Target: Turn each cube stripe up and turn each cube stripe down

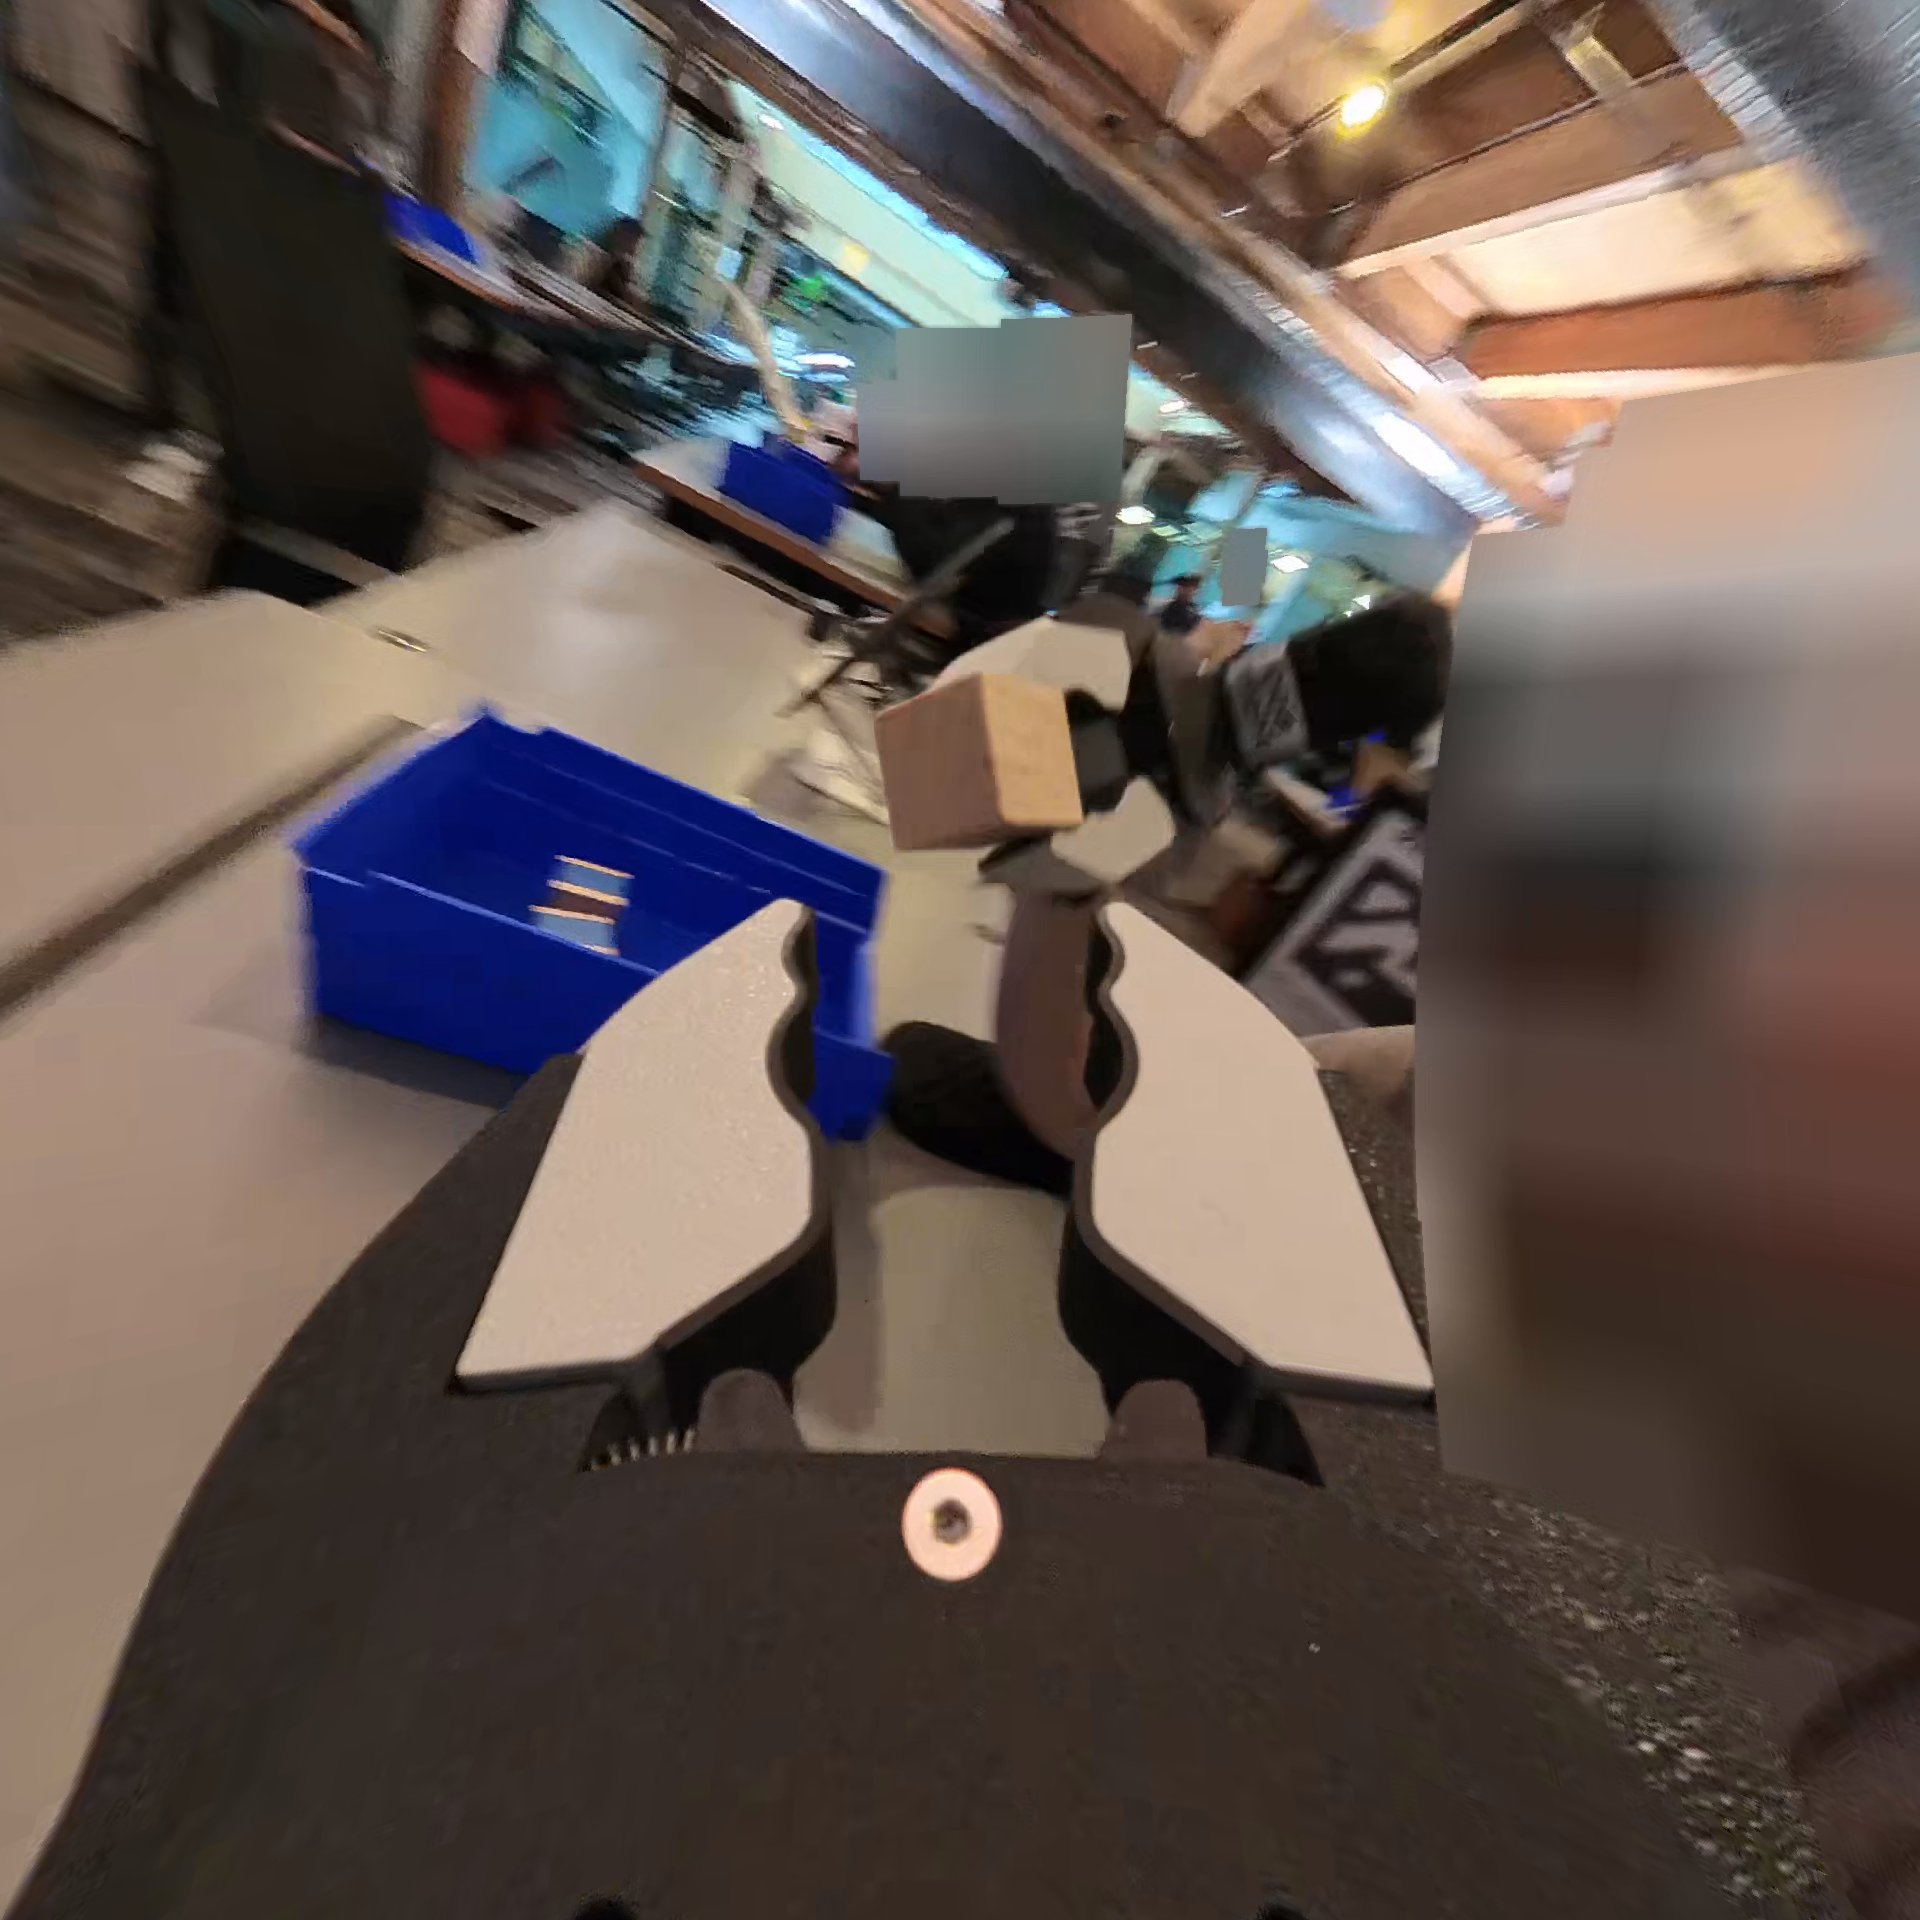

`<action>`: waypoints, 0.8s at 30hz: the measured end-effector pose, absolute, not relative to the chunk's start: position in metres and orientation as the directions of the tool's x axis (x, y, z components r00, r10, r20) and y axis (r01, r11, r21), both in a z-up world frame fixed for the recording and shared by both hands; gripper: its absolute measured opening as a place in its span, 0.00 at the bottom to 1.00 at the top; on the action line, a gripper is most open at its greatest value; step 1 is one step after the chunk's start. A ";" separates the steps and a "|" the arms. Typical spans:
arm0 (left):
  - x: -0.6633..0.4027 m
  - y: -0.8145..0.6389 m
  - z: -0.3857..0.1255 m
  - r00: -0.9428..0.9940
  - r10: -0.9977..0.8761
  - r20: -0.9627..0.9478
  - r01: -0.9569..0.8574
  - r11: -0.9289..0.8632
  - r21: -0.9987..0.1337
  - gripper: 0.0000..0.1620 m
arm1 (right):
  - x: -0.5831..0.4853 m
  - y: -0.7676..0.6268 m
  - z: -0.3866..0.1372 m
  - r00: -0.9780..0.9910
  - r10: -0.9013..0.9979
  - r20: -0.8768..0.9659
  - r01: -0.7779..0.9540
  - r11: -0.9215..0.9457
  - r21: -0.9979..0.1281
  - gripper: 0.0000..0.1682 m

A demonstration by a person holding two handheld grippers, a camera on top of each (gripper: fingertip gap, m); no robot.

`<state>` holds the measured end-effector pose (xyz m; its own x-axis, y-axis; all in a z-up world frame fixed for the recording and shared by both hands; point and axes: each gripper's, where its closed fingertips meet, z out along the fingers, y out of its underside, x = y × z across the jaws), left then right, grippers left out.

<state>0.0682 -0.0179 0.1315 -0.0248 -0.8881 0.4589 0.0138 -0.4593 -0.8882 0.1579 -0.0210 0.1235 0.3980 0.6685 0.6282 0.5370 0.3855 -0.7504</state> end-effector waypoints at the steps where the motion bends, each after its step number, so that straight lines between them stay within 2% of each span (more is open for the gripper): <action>1: 0.064 -0.018 0.134 0.029 -0.915 0.402 0.009 -0.402 -0.916 0.31 | 0.183 -0.015 0.117 0.415 0.720 0.557 0.573 0.269 -0.774 0.27; 4: 0.057 -0.029 0.142 0.093 -0.955 0.281 -0.023 -0.285 -0.958 0.30 | 0.260 0.022 0.078 0.564 0.725 0.396 0.649 -0.092 -0.755 0.27; 6: 0.055 -0.032 0.145 0.124 -0.961 0.248 -0.033 -0.254 -0.967 0.30 | 0.294 0.042 0.029 0.594 0.750 0.289 0.696 -0.299 -0.653 0.27; 7: 0.056 -0.035 0.146 0.122 -0.963 0.239 -0.037 -0.245 -0.969 0.30 | 0.300 0.046 0.002 0.558 0.798 0.229 0.729 -0.340 -0.593 0.27; 9: 0.057 -0.041 0.146 0.111 -0.965 0.239 -0.050 -0.245 -0.968 0.30 | 0.309 0.054 -0.042 0.491 0.853 0.176 0.802 -0.363 -0.475 0.28; 11: 0.060 -0.044 0.145 0.101 -0.966 0.240 -0.066 -0.247 -0.967 0.29 | 0.308 0.059 -0.070 0.415 0.896 0.160 0.853 -0.322 -0.411 0.28; 15: 0.065 -0.046 0.137 0.113 -0.967 0.227 -0.115 -0.240 -0.964 0.29 | 0.295 0.065 -0.100 0.325 0.939 0.113 0.874 -0.253 -0.415 0.27; 19: 0.070 -0.046 0.128 0.106 -0.964 0.245 -0.154 -0.259 -0.953 0.29 | 0.308 0.071 -0.127 0.325 0.938 0.118 0.911 -0.277 -0.304 0.27; 24: 0.072 -0.044 0.122 0.123 -0.961 0.248 -0.184 -0.268 -0.946 0.29 | 0.305 0.078 -0.136 0.328 0.937 0.122 0.914 -0.282 -0.292 0.27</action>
<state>0.0719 -0.0436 0.1217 0.1233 -0.9609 0.2478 -0.1843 -0.2675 -0.9458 0.3053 0.0779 -0.1362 0.3283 0.9367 0.1218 0.9139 -0.2824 -0.2916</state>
